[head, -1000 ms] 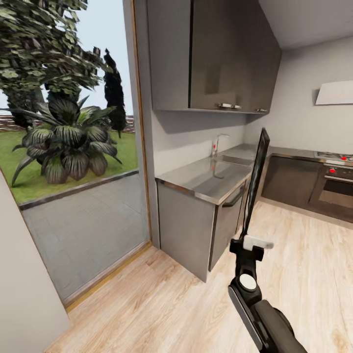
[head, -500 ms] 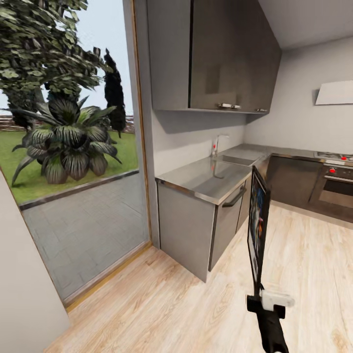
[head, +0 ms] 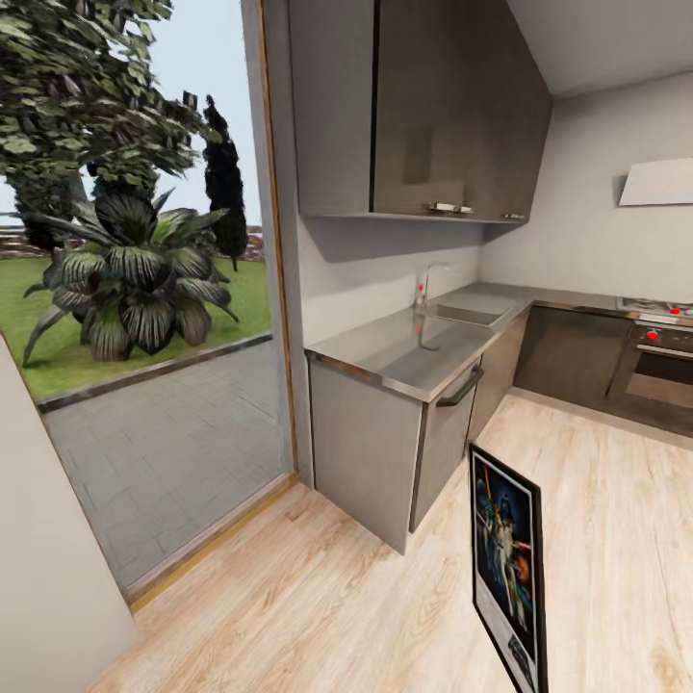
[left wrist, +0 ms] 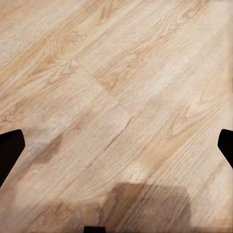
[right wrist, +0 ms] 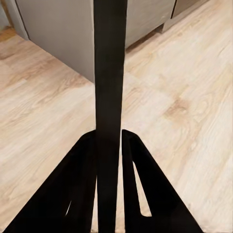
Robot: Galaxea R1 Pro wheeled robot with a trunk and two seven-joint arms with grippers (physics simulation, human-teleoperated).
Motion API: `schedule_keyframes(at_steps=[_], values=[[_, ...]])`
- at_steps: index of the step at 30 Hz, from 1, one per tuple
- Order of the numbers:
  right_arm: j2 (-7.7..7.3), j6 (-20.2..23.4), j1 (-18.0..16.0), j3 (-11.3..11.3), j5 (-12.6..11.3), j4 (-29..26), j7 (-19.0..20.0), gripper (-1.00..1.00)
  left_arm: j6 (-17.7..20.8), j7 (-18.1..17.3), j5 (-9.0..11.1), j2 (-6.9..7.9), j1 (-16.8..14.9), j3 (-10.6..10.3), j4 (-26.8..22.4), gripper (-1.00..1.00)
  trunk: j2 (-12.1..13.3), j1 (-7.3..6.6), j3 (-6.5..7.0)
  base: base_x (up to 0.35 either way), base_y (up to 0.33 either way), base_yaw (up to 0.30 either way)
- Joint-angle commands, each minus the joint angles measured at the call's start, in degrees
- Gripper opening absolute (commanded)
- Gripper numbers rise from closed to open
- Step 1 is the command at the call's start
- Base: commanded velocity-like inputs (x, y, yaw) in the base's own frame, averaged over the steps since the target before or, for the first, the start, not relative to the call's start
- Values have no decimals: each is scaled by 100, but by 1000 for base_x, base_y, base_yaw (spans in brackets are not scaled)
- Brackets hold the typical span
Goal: Pick up the poster from the kitchen countertop and hang it on one of the wall nails in the kitchen.
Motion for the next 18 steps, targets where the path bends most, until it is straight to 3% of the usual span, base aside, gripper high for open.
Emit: schedule_keyframes(at_steps=[1,6,18], values=[[-4,-13,0,-135,-93,120,201,-100,-2,-43,-1,-3,0,15,-6,100,-2,0,-3,0,0,0],[9,-13,-1,-360,-126,311,444,-100,-3,-52,-1,-3,1,9,0,100,-2,0,-3,0,0,0],[30,-12,-1,-407,-127,343,484,-100,-3,-54,-1,-8,0,-12,-6,100,-2,0,-3,0,0,0]])
